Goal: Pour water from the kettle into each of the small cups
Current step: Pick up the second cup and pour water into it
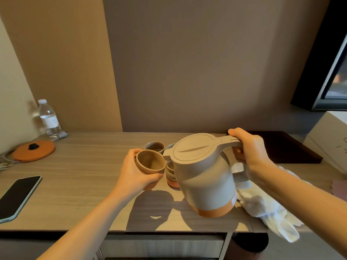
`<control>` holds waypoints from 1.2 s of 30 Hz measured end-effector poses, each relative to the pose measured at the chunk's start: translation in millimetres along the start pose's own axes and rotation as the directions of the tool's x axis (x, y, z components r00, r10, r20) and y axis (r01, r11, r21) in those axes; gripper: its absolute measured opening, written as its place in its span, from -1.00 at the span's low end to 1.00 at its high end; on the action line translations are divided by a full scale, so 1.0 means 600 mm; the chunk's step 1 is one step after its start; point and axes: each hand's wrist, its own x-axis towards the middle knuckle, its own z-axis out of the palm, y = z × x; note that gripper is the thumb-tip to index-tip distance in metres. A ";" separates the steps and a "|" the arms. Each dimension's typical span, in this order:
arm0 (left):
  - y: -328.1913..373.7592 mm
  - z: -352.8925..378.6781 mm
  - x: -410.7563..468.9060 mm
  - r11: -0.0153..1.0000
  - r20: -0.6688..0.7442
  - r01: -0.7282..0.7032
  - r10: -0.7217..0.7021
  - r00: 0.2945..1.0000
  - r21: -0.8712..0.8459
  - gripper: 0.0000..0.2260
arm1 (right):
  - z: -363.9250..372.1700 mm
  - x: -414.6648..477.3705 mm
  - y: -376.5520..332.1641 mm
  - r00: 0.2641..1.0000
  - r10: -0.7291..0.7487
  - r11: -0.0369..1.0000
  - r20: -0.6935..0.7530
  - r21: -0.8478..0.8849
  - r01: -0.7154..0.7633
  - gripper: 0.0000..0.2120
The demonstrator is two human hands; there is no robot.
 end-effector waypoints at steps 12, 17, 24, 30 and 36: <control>0.021 -0.008 -0.002 0.980 0.094 -0.109 0.094 0.991 0.166 -0.21 | 0.009 -0.008 -0.012 0.999 -0.006 0.995 0.047 -0.102 0.011 -0.75; 0.023 -0.007 -0.004 0.974 0.124 -0.131 0.109 0.986 0.185 -0.22 | 0.009 -0.008 -0.014 0.998 0.001 0.992 0.060 -0.129 0.007 -0.72; 0.027 -0.006 -0.008 0.970 0.170 -0.154 0.122 0.978 0.189 -0.21 | 0.012 -0.011 -0.012 0.996 -0.025 0.983 0.091 -0.180 0.041 -0.70; 0.020 -0.002 -0.011 0.968 0.169 -0.156 0.124 0.978 0.196 -0.21 | 0.012 -0.011 -0.010 0.994 -0.022 0.980 0.105 -0.194 0.042 -0.72; 0.014 0.000 -0.015 0.967 0.197 -0.167 0.129 0.972 0.190 -0.22 | 0.014 -0.010 -0.015 0.990 -0.042 0.965 0.133 -0.252 0.075 -0.71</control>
